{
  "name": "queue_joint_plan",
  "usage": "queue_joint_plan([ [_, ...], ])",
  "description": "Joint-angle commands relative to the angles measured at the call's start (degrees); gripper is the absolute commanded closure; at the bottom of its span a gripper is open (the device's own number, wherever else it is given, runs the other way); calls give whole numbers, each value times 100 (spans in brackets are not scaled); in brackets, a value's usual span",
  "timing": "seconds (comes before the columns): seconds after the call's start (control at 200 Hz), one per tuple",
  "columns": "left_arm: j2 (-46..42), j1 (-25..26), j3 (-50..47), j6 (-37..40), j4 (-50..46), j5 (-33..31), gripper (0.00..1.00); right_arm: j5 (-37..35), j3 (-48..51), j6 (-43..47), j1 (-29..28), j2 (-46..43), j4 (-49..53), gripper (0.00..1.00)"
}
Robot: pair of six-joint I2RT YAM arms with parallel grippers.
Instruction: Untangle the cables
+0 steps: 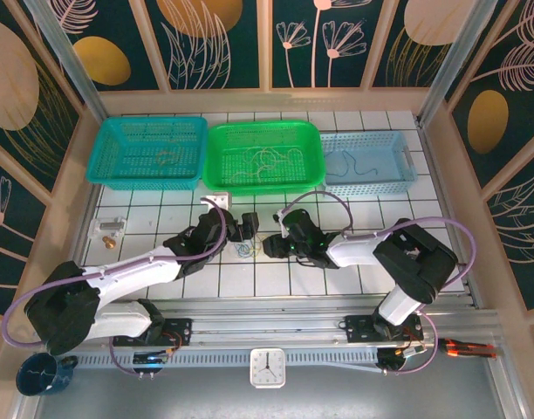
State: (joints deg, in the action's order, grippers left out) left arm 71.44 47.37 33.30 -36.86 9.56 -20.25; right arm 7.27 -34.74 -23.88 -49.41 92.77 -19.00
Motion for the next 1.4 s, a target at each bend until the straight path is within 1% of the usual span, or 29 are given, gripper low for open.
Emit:
queue_joint_plan([
  [0.0,104,25,260,326,-60,-177,1,-125,-191,85,-69,76,70,61],
  [0.03,130,26,280,344,-62,-173,1,-136,-191,85,-69,71,79,64],
  [0.075,166,26,306,368,-51,-174,1,-151,-200,93,-69,65,99,71],
  [0.115,193,20,316,376,-35,-197,1,-157,-215,93,-67,50,127,78],
  [0.175,221,22,339,401,-27,-296,1,-172,-251,115,-65,33,191,92],
  [0.22,217,24,353,337,-54,-448,1,-173,-291,134,-69,-20,251,100],
  [0.375,373,-29,577,221,-366,-652,1,-169,-447,212,-32,-308,484,100],
  [0.46,435,-38,619,393,-322,-554,1,-37,-565,245,21,-502,609,100],
  [0.681,342,-66,533,535,-105,-65,1,521,-771,198,332,-1038,714,100],
  [0.891,-32,-159,63,487,481,381,1,1233,-754,-176,805,-1439,398,100],
  [1.151,-557,-232,-586,835,1339,948,1,1916,-742,-601,1182,-1587,-27,100],
  [1.271,-614,-233,-683,1105,1516,1322,1,2132,-763,-760,1223,-1587,-187,100],
  [1.391,-614,-230,-781,1373,1801,1848,1,2259,-796,-926,1233,-1565,-353,100],
])
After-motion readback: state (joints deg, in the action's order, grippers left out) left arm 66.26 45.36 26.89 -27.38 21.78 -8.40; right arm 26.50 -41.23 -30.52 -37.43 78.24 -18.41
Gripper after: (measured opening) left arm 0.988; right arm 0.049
